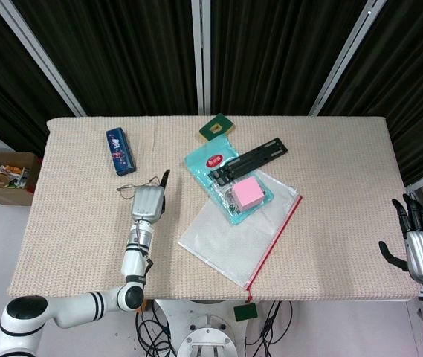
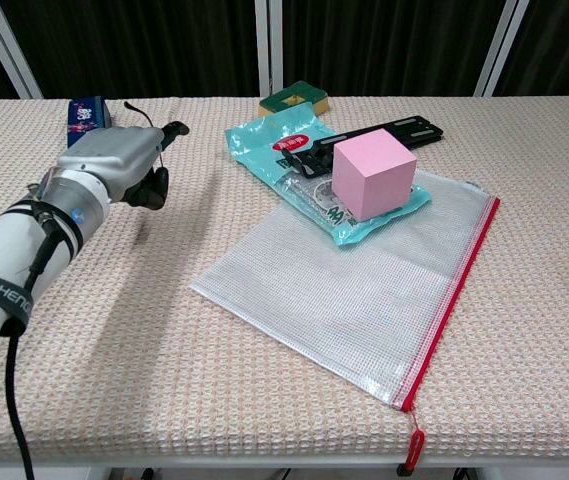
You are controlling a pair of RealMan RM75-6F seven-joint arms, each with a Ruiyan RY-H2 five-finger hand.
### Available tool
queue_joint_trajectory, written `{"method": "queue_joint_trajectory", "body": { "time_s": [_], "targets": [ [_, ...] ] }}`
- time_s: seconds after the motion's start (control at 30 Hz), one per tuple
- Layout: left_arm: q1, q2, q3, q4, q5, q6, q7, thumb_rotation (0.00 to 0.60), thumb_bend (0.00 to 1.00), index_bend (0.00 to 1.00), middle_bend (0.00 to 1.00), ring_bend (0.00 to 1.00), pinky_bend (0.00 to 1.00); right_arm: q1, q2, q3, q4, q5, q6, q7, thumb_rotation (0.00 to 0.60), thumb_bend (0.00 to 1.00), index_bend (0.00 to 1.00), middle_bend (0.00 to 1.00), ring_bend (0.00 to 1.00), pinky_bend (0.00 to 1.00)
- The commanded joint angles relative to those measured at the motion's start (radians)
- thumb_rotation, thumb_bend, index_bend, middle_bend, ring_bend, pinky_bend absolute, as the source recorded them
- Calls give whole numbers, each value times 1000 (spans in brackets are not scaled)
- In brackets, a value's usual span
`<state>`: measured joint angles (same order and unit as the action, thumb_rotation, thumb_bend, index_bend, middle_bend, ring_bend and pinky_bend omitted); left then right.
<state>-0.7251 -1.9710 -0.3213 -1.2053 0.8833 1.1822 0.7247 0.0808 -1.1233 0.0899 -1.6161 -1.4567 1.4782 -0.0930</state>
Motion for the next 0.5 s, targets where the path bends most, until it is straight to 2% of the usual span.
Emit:
{"method": "queue_joint_trajectory", "body": {
  "time_s": [0.03, 0.5],
  "targets": [
    [12, 14, 3, -9, -23, 2, 19, 600, 732, 0, 1000, 980, 980, 3, -2, 1, 0, 3, -6, -2, 600, 336, 0, 0, 0, 0],
    [89, 70, 34, -62, -62, 37, -6, 600, 742, 0, 1000, 986, 987, 16, -20, -13, -7, -3, -34, -34, 600, 338, 0, 0, 0, 0]
  ]
}}
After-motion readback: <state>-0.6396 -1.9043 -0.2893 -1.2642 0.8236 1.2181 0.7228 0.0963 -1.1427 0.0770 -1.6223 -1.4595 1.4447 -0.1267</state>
